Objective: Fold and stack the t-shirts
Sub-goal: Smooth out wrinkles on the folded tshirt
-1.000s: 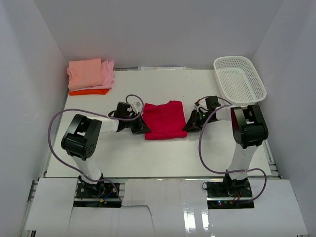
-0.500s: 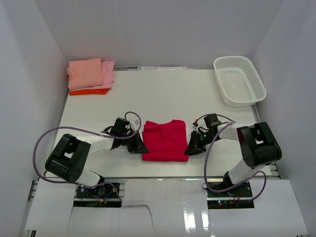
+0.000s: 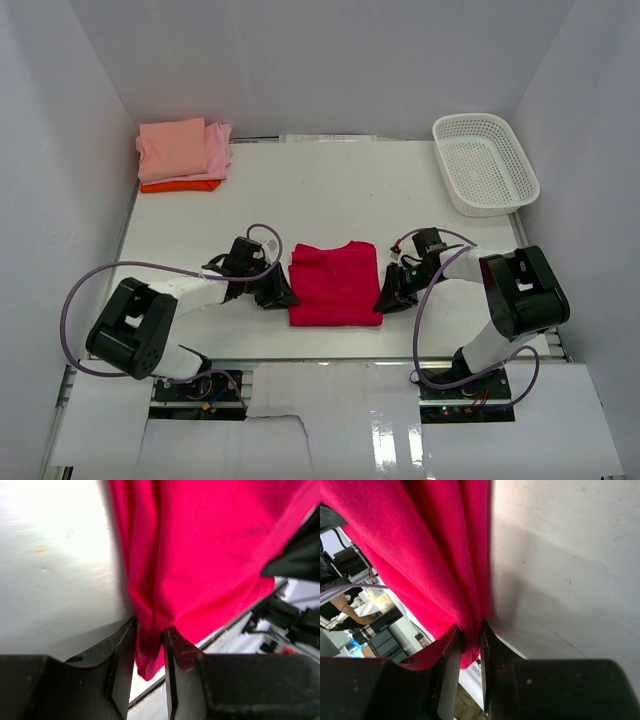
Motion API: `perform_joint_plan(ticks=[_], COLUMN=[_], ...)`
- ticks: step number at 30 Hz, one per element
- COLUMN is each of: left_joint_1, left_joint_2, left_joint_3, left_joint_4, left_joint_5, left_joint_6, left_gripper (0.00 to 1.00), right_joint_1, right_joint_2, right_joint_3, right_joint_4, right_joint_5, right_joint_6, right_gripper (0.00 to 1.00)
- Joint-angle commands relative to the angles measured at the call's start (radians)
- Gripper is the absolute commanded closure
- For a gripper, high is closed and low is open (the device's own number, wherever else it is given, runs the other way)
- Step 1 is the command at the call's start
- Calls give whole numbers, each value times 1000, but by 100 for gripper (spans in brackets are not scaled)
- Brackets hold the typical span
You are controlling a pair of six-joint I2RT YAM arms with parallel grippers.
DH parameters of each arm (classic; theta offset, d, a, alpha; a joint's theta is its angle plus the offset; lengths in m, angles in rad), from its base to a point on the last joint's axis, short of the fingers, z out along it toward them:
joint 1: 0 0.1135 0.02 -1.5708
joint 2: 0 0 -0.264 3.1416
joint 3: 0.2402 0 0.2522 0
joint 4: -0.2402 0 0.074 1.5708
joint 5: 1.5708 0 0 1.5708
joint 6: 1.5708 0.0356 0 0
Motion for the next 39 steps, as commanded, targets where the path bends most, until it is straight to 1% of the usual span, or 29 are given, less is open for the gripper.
perform_joint_plan(ticks=[1, 2, 3, 4, 5, 7, 8, 11, 12, 13, 14, 15, 16, 17, 19, 20, 22, 24, 29, 30, 33, 35, 39], left_joint_1=[4, 6, 7, 9, 15, 23, 33, 37, 37, 37, 35, 29, 20, -14, -46, -60, -69, -97, -210, -226, -276, -304, -309], left_joint_2=[-109, -130, -150, -185, -201, -229, -262, -343, -350, -345, -333, -283, -254, -232, -198, -186, -125, -82, 18, 30, 87, 112, 107], left_joint_3=[53, 82, 93, 107, 130, 148, 162, 167, 150, 135, 119, 101, 70, 70, 70, 73, 72, 76, 156, 157, 119, 87, 44], left_joint_4=[-112, -145, -197, -221, -246, -300, -312, -291, -225, -179, -129, -20, 22, 47, 125, 155, 203, 240, 254, 283, 410, 459, 464], left_joint_5=[-210, -253, -318, -346, -368, -408, -411, -343, -292, -146, -64, 16, 81, 128, 138, 143, 170, 182, 144, 143, 152, 135, 98], left_joint_6=[9, 9, 17, 29, 35, 45, 49, 52, 52, 45, 31, -13, -30, -38, -41, -43, -64, -79, -83, -92, -174, -217, -216], left_gripper=[61, 59, 54, 52, 48, 39, 40, 37, 36, 37, 43, 47, 54, 72, 79, 89, 99, 100, 100, 100, 100, 100, 100], right_joint_1=[-2, -2, -2, -2, -2, 0, 0, 1, 1, 1, 1, 1, 1, 1, 3, 3, 3, 4, 9, 11, 9, 9, 9], right_joint_2=[8, 8, 8, 9, 9, 11, 9, 8, 6, 8, 8, 11, 12, 15, 15, 17, 18, 23, 34, 35, 43, 44, 41], right_joint_3=[20, 20, 19, 19, 19, 19, 19, 19, 19, 19, 20, 20, 24, 25, 31, 34, 42, 45, 59, 62, 70, 70, 68], right_joint_4=[-13, -12, -9, -9, -9, -6, -4, -3, -1, -3, -1, -1, -1, -1, -1, -4, -6, -7, -7, -9, -9, -10, -10], right_joint_5=[69, 69, 65, 63, 62, 63, 62, 62, 63, 63, 65, 63, 62, 63, 63, 66, 66, 66, 71, 71, 72, 72, 72], right_joint_6=[-42, -42, -42, -42, -42, -42, -41, -39, -39, -39, -39, -38, -39, -39, -38, -38, -38, -36, -36, -36, -35, -35, -35], right_gripper=[75, 74, 72, 69, 66, 64, 64, 63, 61, 61, 61, 61, 61, 60, 61, 61, 61, 61, 61, 61, 61, 61, 61])
